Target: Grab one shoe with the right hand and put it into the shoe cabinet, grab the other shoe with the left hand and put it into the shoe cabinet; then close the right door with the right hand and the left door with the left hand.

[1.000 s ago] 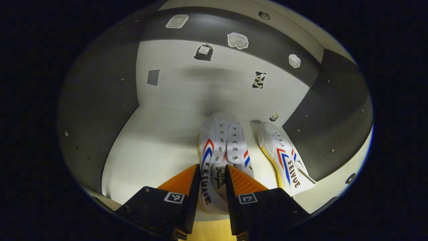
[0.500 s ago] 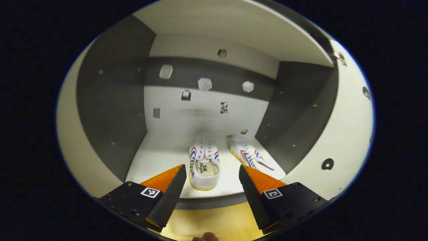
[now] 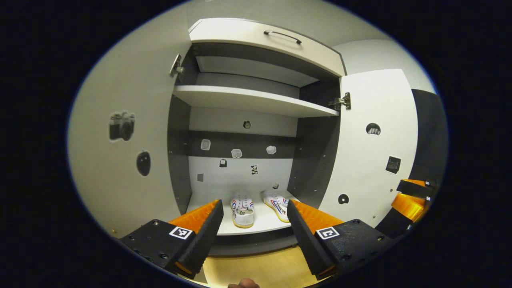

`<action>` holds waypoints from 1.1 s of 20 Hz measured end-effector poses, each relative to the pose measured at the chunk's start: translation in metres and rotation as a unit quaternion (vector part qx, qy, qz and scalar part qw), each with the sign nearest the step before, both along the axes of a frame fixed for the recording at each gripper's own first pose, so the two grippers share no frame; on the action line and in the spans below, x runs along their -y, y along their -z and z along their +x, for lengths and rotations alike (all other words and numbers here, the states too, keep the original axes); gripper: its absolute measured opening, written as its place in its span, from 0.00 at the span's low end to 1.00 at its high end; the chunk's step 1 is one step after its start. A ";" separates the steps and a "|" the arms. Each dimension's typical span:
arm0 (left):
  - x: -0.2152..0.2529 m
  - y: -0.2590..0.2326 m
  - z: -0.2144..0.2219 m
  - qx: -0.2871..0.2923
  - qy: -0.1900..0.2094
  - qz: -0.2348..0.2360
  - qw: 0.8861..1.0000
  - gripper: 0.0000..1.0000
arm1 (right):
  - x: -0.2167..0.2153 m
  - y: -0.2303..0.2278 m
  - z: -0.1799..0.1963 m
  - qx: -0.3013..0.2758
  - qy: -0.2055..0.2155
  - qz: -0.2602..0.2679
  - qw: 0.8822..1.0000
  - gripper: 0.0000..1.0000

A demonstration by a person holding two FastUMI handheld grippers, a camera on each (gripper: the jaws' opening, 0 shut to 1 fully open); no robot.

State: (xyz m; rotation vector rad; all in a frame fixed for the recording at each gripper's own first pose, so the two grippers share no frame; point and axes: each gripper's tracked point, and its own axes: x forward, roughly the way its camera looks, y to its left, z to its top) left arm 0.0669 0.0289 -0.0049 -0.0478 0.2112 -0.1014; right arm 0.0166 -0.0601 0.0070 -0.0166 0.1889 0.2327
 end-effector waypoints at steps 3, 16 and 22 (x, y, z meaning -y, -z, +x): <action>-0.003 -0.010 -0.023 0.004 0.000 -0.010 1.000 0.96 | 0.001 -0.003 -0.003 0.004 0.001 0.005 1.000 0.76; 0.008 -0.045 -0.066 0.031 0.018 -0.023 0.999 0.96 | 0.128 -0.012 -0.013 0.018 0.143 -0.037 0.989 0.75; -0.010 -0.054 -0.084 0.038 0.003 -0.020 0.999 0.96 | 0.164 0.004 0.000 0.009 0.181 -0.038 0.983 0.76</action>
